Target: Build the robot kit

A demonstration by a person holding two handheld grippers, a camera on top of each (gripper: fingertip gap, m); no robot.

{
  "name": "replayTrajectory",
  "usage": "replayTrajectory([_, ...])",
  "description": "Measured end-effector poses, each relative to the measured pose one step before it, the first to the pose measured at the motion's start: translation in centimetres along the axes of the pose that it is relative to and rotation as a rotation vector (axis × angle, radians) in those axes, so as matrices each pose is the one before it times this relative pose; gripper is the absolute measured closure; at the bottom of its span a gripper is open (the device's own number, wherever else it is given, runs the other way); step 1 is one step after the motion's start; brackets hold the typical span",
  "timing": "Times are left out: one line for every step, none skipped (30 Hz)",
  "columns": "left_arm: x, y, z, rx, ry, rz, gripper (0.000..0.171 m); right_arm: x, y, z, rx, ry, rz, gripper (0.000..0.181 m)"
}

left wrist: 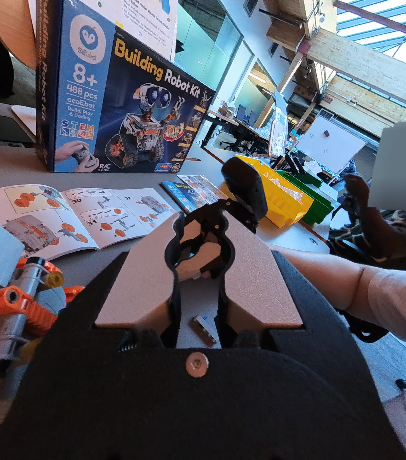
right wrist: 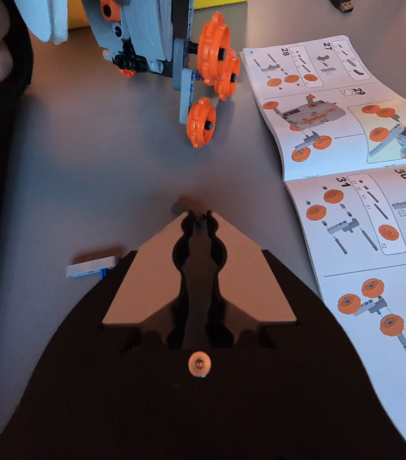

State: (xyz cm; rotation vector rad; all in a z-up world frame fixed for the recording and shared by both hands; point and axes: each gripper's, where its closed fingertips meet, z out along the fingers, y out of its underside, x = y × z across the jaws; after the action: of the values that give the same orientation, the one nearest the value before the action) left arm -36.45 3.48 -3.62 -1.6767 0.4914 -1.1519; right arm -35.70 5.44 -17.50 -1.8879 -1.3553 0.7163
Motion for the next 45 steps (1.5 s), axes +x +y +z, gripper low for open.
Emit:
replayTrajectory([0.031,0.104,0.05,-0.00555,0.004,-0.0033,0.147,0.037,0.035,-0.088,-0.002,0.0024,-0.0054,0.17])
replayTrajectory([0.002,0.108,0.043,-0.00538,0.0027,-0.0031,0.147,0.072,-0.025,-0.148,0.0,0.0022,-0.0048,0.171])
replayTrajectory([-0.015,0.092,0.032,-0.00452,0.0022,-0.0031,0.147,0.216,-0.152,-0.259,0.0096,0.0099,-0.0054,0.171])
replayTrajectory([0.002,0.069,0.026,-0.00337,0.0028,-0.0032,0.147,0.301,-0.215,-0.413,0.0123,0.0105,-0.0059,0.171])
replayTrajectory([0.014,0.118,0.04,-0.00538,0.0043,-0.0049,0.148,0.225,-0.357,-0.559,0.0188,0.0006,-0.0069,0.172])
replayTrajectory([0.032,0.196,0.08,-0.01063,0.0056,-0.0078,0.148,0.177,-0.394,-0.689,0.0236,-0.0033,-0.0034,0.172])
replayTrajectory([0.025,0.283,0.102,-0.01534,0.0064,-0.0099,0.147,0.204,-0.278,-0.778,0.017,0.0002,0.01,0.172])
replayTrajectory([0.081,0.267,0.111,-0.01454,0.0082,-0.0087,0.147,-0.148,-0.263,-0.867,0.0169,-0.0186,0.0102,0.172])
replayTrajectory([0.091,0.244,0.127,-0.01326,0.0069,-0.0048,0.147,-0.549,-0.271,-0.93,0.0203,-0.0357,-0.0045,0.172])
replayTrajectory([0.07,0.254,0.129,-0.01462,0.0043,-0.0002,0.147,-0.635,0.091,-0.95,0.0033,-0.0312,-0.0172,0.172])
replayTrajectory([0.077,0.264,0.145,-0.01541,0.003,0.0031,0.147,-0.298,0.644,-0.908,-0.0266,-0.0044,-0.02,0.172])
replayTrajectory([0.056,0.292,0.156,-0.01671,0.0001,0.0041,0.147,-0.502,1.038,-0.766,-0.0464,-0.0186,-0.0271,0.172])
replayTrajectory([0.005,0.33,0.18,-0.01774,-0.0028,0.0051,0.146,-0.648,0.967,-0.601,-0.0381,-0.0255,-0.0435,0.172])
replayTrajectory([0.012,0.351,0.196,-0.01951,-0.0031,0.0056,0.147,-0.367,0.838,-0.462,-0.0333,-0.0076,-0.0549,0.172])
replayTrajectory([0.041,0.381,0.219,-0.02122,-0.0011,0.005,0.147,0.066,0.694,-0.37,-0.0337,0.012,-0.0472,0.172])
replayTrajectory([0.043,0.444,0.254,-0.02383,-0.0004,0.003,0.147,0.042,0.505,-0.285,-0.0249,0.0024,-0.0264,0.172])
replayTrajectory([0.033,0.458,0.267,-0.02525,0.0007,0.0003,0.146,-0.233,0.205,-0.194,-0.0026,-0.0182,-0.0052,0.172])
replayTrajectory([0.025,0.45,0.254,-0.02432,0.0013,-0.0007,0.146,-0.32,-0.076,-0.068,0.0214,-0.0251,0.0029,0.172])
replayTrajectory([-0.006,0.416,0.227,-0.02352,0.0005,-0.0007,0.146,-0.265,-0.061,0.088,0.0233,-0.0228,0.0027,0.172])
replayTrajectory([0.012,0.366,0.193,-0.02149,0.0012,-0.0001,0.146,-0.187,0.28,0.201,0.0017,-0.0194,-0.001,0.172])
replayTrajectory([-0.008,0.3,0.161,-0.01919,0.0007,-0.0002,0.146,-0.171,0.515,0.261,-0.0165,-0.0173,-0.0049,0.172])
replayTrajectory([-0.017,0.217,0.096,-0.01452,-0.0012,0.0003,0.146,-0.134,0.459,0.253,-0.0144,-0.0124,-0.011,0.172])
replayTrajectory([-0.047,0.169,0.076,-0.01009,-0.0027,0.0009,0.146,-0.059,0.349,0.227,-0.0091,-0.0075,-0.0086,0.172])
replayTrajectory([-0.048,0.133,0.052,-0.00723,-0.0019,-0.0003,0.146,-0.022,0.278,0.176,-0.0069,-0.0078,0.0031,0.172])
replayTrajectory([-0.024,0.075,0.023,-0.00326,0.0004,-0.002,0.146,-0.072,0.122,0.087,-0.0006,-0.0126,0.0142,0.172])
replayTrajectory([0.004,0.042,0.023,-0.00158,0.0028,-0.0046,0.146,-0.063,-0.002,0.0,0.0041,-0.0104,0.0151,0.172])
replayTrajectory([0.06,0.05,0.042,-0.00261,0.0065,-0.0069,0.146,0.01,0.046,-0.037,-0.0016,-0.0025,0.0076,0.172])
replayTrajectory([0.088,0.088,0.053,-0.00439,0.0084,-0.0074,0.146,0.039,0.157,-0.059,-0.0121,0.0019,0.004,0.172])
replayTrajectory([0.07,0.153,0.109,-0.00802,0.0071,-0.0051,0.146,0.078,0.058,-0.063,-0.0112,0.0068,0.0055,0.172])
replayTrajectory([0.108,0.236,0.167,-0.01362,0.0086,-0.0001,0.146,0.102,-0.208,-0.066,-0.0008,0.0112,0.0067,0.172])
replayTrajectory([0.254,0.268,0.226,-0.01719,0.0139,0.0077,0.144,0.312,-0.416,-0.108,0.0044,0.0253,0.0091,0.172])
replayTrajectory([0.337,0.259,0.287,-0.01759,0.0124,0.0158,0.141,0.44,-0.71,-0.222,0.0175,0.0338,0.0115,0.172])
replayTrajectory([0.381,0.247,0.326,-0.01613,0.0084,0.0249,0.138,0.343,-1.063,-0.312,0.0383,0.0287,0.0124,0.172])
replayTrajectory([0.274,0.234,0.336,-0.01517,-0.0033,0.0302,0.135,0.331,-1.295,-0.354,0.0518,0.0301,0.016,0.172])
replayTrajectory([0.108,0.256,0.337,-0.01457,-0.0174,0.0346,0.132,0.295,-1.392,-0.29,0.058,0.0294,0.0189,0.172])
replayTrajectory([-0.04,0.315,0.341,-0.01826,-0.0274,0.0367,0.13,0.066,-1.166,-0.167,0.0436,0.0174,0.0191,0.172])
replayTrajectory([-0.201,0.336,0.317,-0.02114,-0.0361,0.0323,0.129,0.051,-0.871,-0.074,0.0268,0.0214,0.0133,0.172])
replayTrajectory([-0.325,0.32,0.303,-0.01828,-0.0414,0.023,0.128,0.097,-0.61,0.029,0.0137,0.0308,0.0004,0.172])
replayTrajectory([-0.238,0.31,0.257,-0.01739,-0.0301,0.0129,0.129,0.076,-0.334,0.14,-0.0013,0.031,-0.0068,0.172])
replayTrajectory([-0.024,0.24,0.209,-0.01513,-0.0104,0.0046,0.132,0.015,-0.135,0.235,-0.0111,0.0263,-0.0048,0.172])
replayTrajectory([0.05,0.091,0.142,-0.00562,0.0004,-0.0043,0.132,-0.218,0.012,0.316,-0.0159,0.0088,-0.0011,0.172])
replayTrajectory([-0.1,-0.002,0.069,0.00162,-0.0049,-0.0079,0.133,-0.478,0.029,0.343,-0.0135,-0.0087,-0.0026,0.172])
replayTrajectory([-0.259,-0.016,0.016,0.00214,-0.0128,-0.0031,0.135,-0.366,0.007,0.335,-0.0094,-0.0043,0.0,0.172])
replayTrajectory([-0.288,0.014,-0.024,-0.00011,-0.0161,0.0035,0.138,-0.226,-0.007,0.308,-0.0079,0.0006,0.0036,0.172])
replayTrajectory([-0.149,0.051,-0.036,-0.00178,-0.0086,0.0093,0.145,-0.216,0.002,0.245,-0.0056,-0.0026,0.0035,0.172])
